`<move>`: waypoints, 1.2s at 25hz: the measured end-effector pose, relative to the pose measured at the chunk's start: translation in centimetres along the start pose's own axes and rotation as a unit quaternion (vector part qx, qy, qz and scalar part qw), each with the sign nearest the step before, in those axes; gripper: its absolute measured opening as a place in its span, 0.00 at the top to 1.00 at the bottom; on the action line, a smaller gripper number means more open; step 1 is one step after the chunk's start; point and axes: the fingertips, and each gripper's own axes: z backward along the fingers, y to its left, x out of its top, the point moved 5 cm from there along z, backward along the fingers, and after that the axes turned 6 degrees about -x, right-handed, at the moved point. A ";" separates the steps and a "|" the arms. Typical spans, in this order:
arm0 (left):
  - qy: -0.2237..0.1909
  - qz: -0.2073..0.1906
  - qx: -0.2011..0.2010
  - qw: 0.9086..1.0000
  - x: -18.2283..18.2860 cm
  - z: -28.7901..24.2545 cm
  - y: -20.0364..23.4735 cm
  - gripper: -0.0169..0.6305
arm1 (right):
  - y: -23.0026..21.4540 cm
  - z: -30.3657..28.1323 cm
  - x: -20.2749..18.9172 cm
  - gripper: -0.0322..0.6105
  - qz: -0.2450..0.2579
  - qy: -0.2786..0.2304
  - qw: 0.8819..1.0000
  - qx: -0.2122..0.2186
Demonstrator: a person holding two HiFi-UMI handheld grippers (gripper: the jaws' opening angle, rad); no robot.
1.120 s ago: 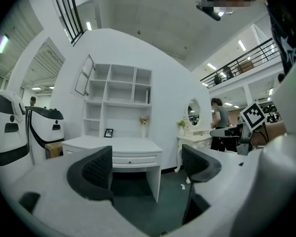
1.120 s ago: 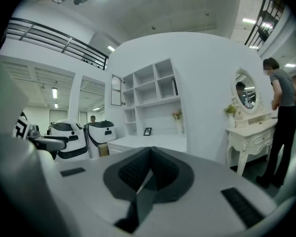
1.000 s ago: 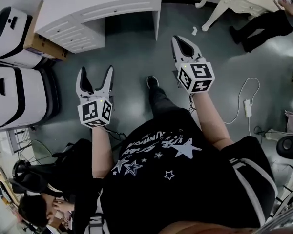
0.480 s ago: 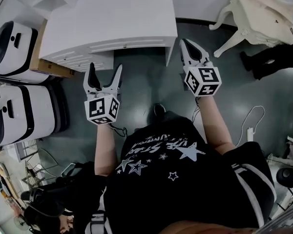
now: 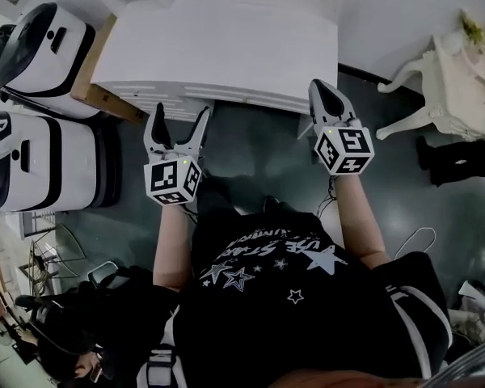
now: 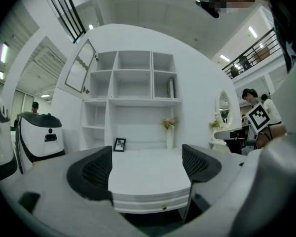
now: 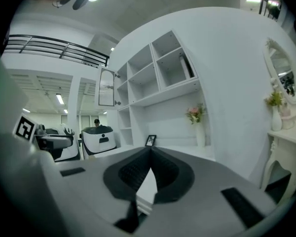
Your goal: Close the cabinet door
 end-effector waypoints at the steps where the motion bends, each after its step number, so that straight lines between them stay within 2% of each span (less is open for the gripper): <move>1: -0.006 -0.005 0.003 1.000 0.3 -0.2 1.4 0.29 | 0.6 -0.9 0.2 0.94 0.004 -0.002 1.000 0.001; 3: -0.019 -0.011 0.013 1.000 0.9 -0.8 4.6 0.29 | 1.8 -3.1 0.6 0.94 0.009 -0.008 1.000 0.001; 7: -0.038 0.001 0.033 0.999 1.2 -2.0 11.9 0.29 | 5.0 -8.5 0.9 0.94 0.012 -0.014 1.000 -0.005; 11: -0.048 0.000 0.032 0.998 2.1 -3.1 19.7 0.29 | 10.3 -14.8 1.7 0.94 0.019 -0.016 1.000 -0.002; 18: -0.079 -0.025 0.034 0.996 6.6 -4.5 33.3 0.29 | 19.9 -24.7 5.2 0.94 0.026 -0.039 0.999 0.020; 21: -0.100 -0.018 0.031 0.994 8.5 -4.9 38.3 0.29 | 23.6 -28.0 6.4 0.94 0.029 -0.049 0.998 0.028; 24: -0.119 -0.015 0.027 0.992 10.4 -5.4 42.8 0.29 | 26.7 -30.7 7.2 0.94 0.033 -0.056 0.997 0.032; 30: -0.142 -0.035 0.024 0.989 14.1 -7.0 49.8 0.29 | 31.1 -35.1 8.2 0.94 0.032 -0.067 0.997 0.033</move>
